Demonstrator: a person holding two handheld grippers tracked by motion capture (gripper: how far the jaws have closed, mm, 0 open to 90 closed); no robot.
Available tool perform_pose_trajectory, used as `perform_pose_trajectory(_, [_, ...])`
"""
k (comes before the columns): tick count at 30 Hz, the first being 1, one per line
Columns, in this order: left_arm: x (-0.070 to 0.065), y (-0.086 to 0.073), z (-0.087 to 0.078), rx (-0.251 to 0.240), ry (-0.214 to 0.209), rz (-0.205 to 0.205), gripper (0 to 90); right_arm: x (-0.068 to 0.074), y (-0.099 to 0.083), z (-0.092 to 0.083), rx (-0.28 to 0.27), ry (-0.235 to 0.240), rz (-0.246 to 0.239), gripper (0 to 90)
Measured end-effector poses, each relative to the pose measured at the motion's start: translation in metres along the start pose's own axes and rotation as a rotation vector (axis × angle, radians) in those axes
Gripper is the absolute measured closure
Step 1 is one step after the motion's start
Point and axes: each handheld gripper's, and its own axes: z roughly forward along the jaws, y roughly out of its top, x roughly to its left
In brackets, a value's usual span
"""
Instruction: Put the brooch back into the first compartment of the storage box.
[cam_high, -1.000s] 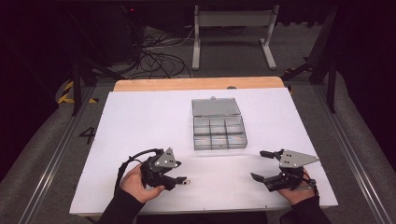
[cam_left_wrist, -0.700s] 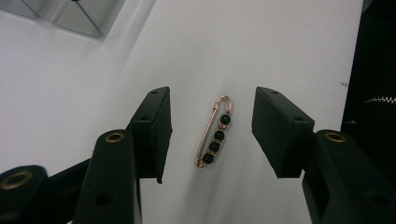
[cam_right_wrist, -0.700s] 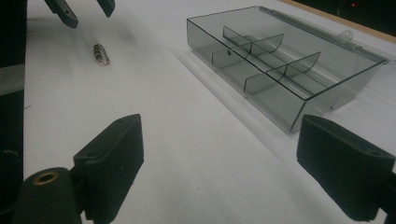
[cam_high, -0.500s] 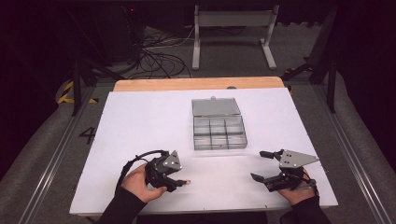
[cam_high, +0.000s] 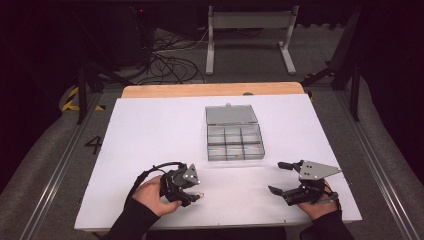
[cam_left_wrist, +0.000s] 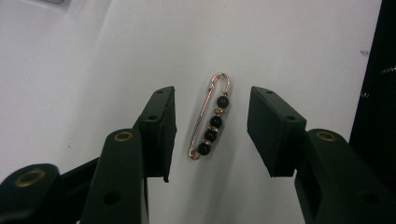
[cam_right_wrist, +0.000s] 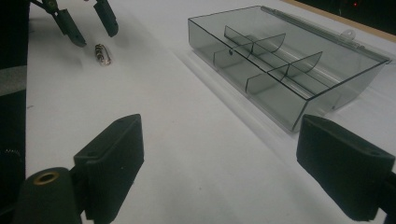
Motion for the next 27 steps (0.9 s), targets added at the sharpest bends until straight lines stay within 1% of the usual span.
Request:
perform_pose_trajectory(1, [0.000,0.000,0.001,0.007,0.001,-0.005,53.0,0.000,0.000,0.000,0.001,0.000,-0.001,15.0])
perform_pose_trajectory(7, [-0.001,0.001,0.004,0.016,0.008,0.007,55.5,0.000,0.000,0.000,0.001,0.002,0.000,15.0])
perform_pose_trajectory(10, [-0.002,0.001,0.006,0.005,0.020,0.030,58.2,0.000,0.000,0.000,0.001,0.002,0.000,15.0])
perform_pose_trajectory(13, [-0.004,0.001,0.008,0.015,0.036,0.055,62.7,0.000,0.000,0.000,-0.001,0.003,0.002,15.0])
perform_pose_trajectory(16, [-0.005,0.002,0.010,0.014,0.030,0.065,65.6,0.000,0.000,0.000,0.001,0.003,0.000,15.0])
perform_pose_trajectory(18, [-0.005,0.002,0.010,0.022,0.023,0.071,66.3,0.000,0.000,0.000,-0.001,0.005,0.002,15.0])
perform_pose_trajectory(20, [-0.005,0.002,0.011,0.028,0.021,0.068,67.2,0.000,0.000,0.000,0.001,0.004,-0.001,15.0])
perform_pose_trajectory(22, [-0.005,0.002,0.012,0.035,0.022,0.081,68.5,0.000,0.000,0.000,0.000,0.004,-0.002,15.0])
perform_pose_trajectory(27, [-0.005,0.002,0.015,0.050,0.014,0.080,70.5,0.000,0.000,0.000,0.000,0.005,-0.001,15.0])
